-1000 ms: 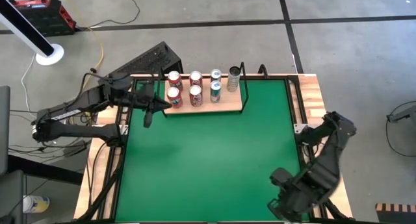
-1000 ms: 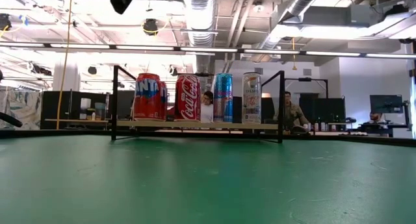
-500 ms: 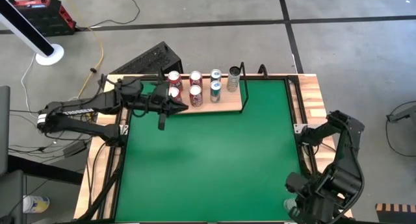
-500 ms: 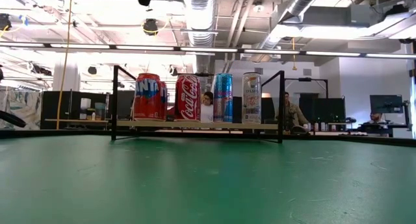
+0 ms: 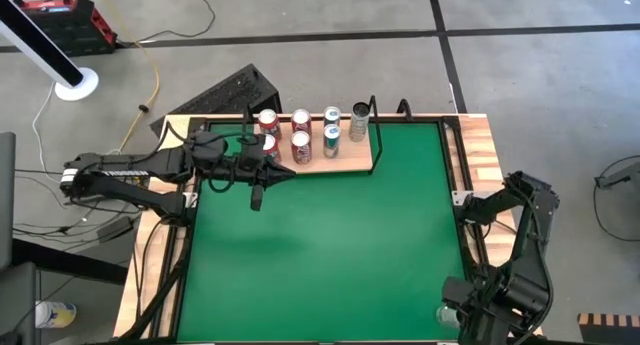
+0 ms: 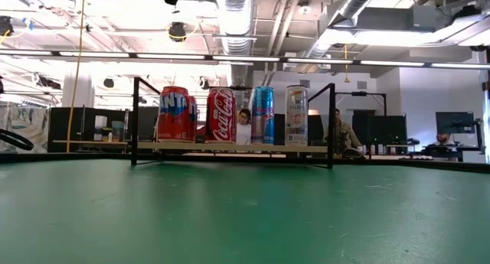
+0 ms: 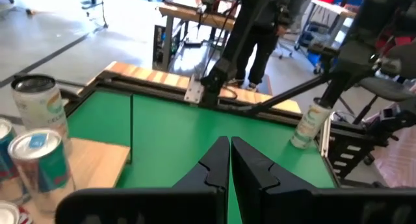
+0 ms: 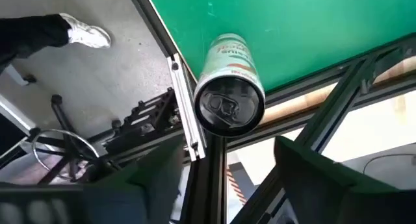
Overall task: Place canned beverage on shelf
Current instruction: Put the white and yellow soda can, aligned with the other blue soda can on the shelf
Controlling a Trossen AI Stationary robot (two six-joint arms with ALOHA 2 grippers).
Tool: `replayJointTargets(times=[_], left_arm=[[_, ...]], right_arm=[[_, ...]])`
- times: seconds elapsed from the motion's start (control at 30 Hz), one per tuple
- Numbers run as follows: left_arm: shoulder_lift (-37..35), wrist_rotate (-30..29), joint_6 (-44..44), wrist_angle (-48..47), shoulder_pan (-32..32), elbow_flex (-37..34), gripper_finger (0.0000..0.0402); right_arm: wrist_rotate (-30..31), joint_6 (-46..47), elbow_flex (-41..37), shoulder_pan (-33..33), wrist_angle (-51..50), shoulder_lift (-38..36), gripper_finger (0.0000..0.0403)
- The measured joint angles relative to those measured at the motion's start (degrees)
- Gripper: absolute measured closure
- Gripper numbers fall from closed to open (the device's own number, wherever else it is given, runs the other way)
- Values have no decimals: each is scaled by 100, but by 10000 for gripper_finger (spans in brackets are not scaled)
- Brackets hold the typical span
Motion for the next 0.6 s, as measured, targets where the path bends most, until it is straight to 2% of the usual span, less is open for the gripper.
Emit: replayJointTargets(times=[0.13, 0.3, 0.47, 0.6], left_arm=[[-2, 1, -50, 134, -17, 0, 401], [-2, 3, -97, 147, -17, 0, 401], [-2, 39, -105, 147, -17, 0, 401], [-2, 40, -105, 145, -17, 0, 401]], right_arm=[[6, -3, -177, 62, 2, 0, 86], [-10, 8, -518, 223, 0, 2, 40], [-26, 32, -720, 329, 70, 2, 11], [-24, -20, -756, 343, 217, 0, 4]])
